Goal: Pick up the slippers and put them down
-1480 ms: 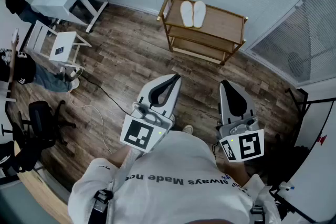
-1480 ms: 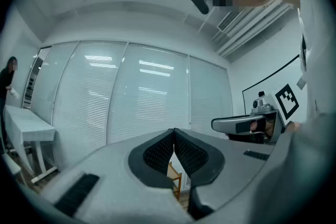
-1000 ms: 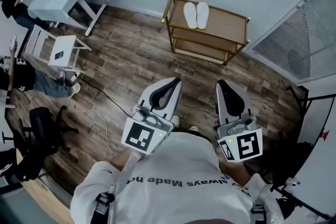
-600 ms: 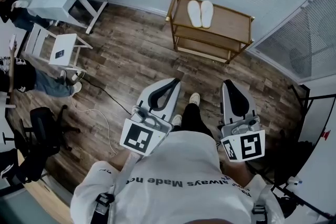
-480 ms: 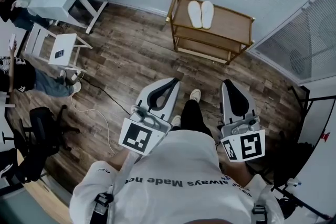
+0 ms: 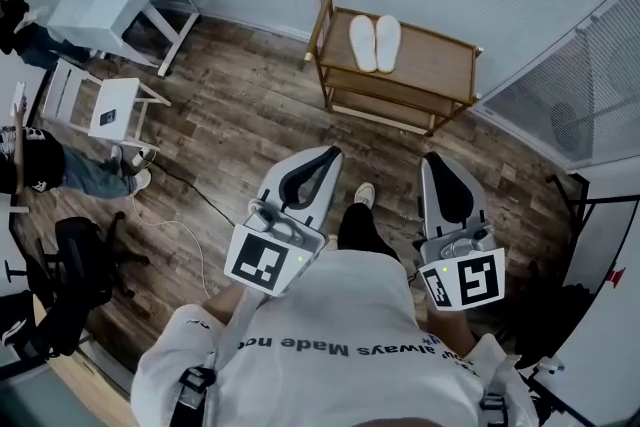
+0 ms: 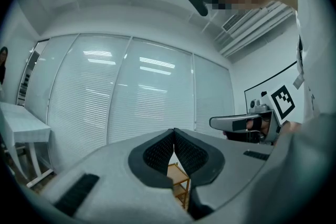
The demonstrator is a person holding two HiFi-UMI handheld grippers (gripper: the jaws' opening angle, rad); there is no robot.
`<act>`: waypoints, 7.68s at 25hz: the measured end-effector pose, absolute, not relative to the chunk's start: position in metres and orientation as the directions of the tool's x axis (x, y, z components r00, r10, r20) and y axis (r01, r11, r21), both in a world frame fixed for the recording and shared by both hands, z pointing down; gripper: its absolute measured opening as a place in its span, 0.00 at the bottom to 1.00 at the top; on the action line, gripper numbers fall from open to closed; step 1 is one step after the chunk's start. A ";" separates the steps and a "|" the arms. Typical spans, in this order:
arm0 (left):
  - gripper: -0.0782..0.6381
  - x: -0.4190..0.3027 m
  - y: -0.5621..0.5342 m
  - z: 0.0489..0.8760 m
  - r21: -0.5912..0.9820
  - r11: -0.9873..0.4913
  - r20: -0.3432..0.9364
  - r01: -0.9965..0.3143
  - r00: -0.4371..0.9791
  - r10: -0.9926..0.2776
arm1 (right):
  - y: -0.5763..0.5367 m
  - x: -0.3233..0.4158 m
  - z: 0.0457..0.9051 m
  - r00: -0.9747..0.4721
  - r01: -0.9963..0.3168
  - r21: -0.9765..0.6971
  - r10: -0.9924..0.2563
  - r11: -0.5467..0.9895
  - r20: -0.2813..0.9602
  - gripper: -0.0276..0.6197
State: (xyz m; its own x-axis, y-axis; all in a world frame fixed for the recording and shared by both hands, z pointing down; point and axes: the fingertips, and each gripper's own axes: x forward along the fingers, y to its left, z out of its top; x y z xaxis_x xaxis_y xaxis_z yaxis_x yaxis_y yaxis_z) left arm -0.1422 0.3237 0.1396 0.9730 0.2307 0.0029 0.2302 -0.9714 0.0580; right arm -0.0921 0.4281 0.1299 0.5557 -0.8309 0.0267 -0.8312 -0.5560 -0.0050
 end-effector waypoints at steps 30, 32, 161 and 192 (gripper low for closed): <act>0.12 0.124 0.325 0.144 0.028 -0.985 0.034 0.171 0.985 0.172 | 0.428 0.177 0.142 0.496 -0.865 -0.058 -0.867 -0.498 0.040 0.08; 0.13 0.133 0.319 0.143 0.037 -0.985 0.037 0.171 0.984 0.172 | 0.420 0.185 0.144 0.492 -0.867 -0.060 -0.869 -0.494 0.043 0.08; 0.12 0.387 0.120 0.654 0.218 -0.970 0.395 0.110 0.899 0.191 | 0.201 0.439 0.738 0.538 -0.617 -0.128 -0.535 -0.777 0.652 0.10; 0.12 0.379 0.118 0.459 0.186 -0.973 0.261 0.137 0.948 0.183 | 0.231 0.449 0.527 0.584 -0.660 -0.128 -0.613 -0.740 0.532 0.08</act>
